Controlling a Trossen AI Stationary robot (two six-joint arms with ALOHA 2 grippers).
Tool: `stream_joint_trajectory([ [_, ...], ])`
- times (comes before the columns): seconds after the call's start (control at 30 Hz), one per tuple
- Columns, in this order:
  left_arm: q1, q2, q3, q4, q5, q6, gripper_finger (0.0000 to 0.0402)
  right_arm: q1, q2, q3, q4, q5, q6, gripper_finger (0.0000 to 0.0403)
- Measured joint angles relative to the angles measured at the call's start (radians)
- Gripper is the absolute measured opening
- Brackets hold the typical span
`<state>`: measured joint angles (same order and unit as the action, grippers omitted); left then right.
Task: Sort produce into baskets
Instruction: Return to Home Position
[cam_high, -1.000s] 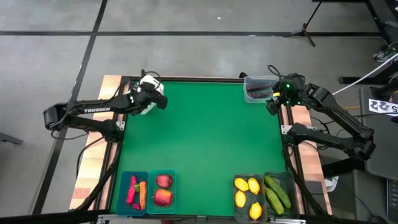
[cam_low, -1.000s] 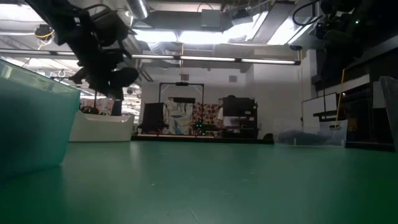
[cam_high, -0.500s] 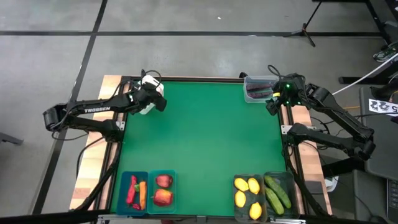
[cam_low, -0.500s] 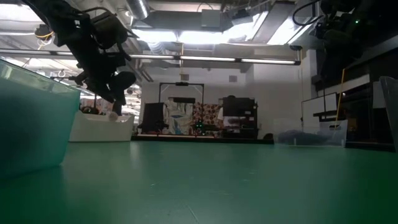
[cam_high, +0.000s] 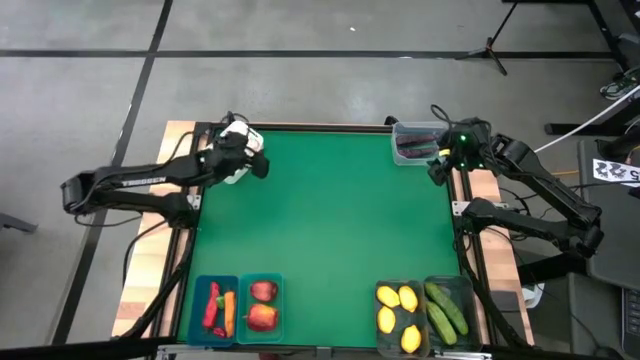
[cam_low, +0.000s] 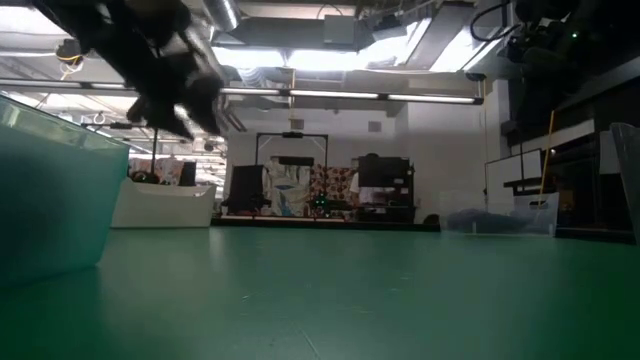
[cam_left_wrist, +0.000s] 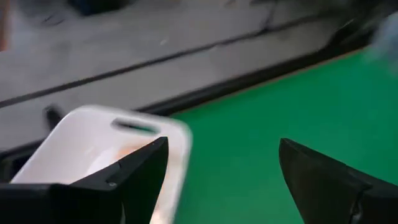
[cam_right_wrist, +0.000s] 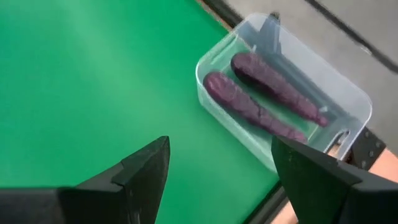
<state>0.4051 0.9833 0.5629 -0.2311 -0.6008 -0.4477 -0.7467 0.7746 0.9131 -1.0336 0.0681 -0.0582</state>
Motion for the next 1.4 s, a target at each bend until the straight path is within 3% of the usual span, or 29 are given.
stream_joint_trajectory([
  [0.1,-0.074,-0.093,0.0,0.056,0.008,0.012,0.03,0.0,-0.001,0.0,-0.013,-0.003,0.001,0.0282],
  [0.17,-0.13,-0.165,0.0,0.073,0.027,0.041,0.03,0.0,-0.016,-0.001,-0.002,-0.072,-0.004,0.0282],
  [0.33,-0.304,-0.331,0.0,0.118,0.087,0.144,0.03,0.001,-0.102,-0.001,0.112,-0.515,-0.073,0.0282],
  [0.43,-0.42,-0.404,0.0,0.139,0.086,0.191,0.03,0.001,-0.186,-0.008,0.181,-0.649,-0.073,0.0282],
  [0.6,-0.582,-0.467,-0.074,0.273,0.085,0.25,0.03,0.001,-0.346,-0.097,0.26,-0.694,0.002,0.0282],
  [0.77,-0.666,-0.478,-0.183,0.442,0.078,0.248,0.03,0.001,-0.479,-0.259,0.446,-0.747,0.147,0.0282],
  [0.9,-0.724,-0.477,-0.243,0.519,0.077,0.248,0.03,0.001,-0.505,-0.388,0.658,-0.821,0.273,0.0282],
  [1.1,-0.803,-0.476,-0.322,0.622,0.076,0.264,0.03,0.007,-0.504,-0.559,0.923,-0.821,0.38,0.0282],
  [1.23,-0.843,-0.477,-0.371,0.692,0.077,0.268,0.03,0.103,-0.503,-0.674,1.146,-0.795,0.463,0.0282],
  [1.4,-0.87,-0.477,-0.423,0.747,0.077,0.272,0.03,0.319,-0.502,-0.747,1.211,-0.619,0.452,0.0282],
])
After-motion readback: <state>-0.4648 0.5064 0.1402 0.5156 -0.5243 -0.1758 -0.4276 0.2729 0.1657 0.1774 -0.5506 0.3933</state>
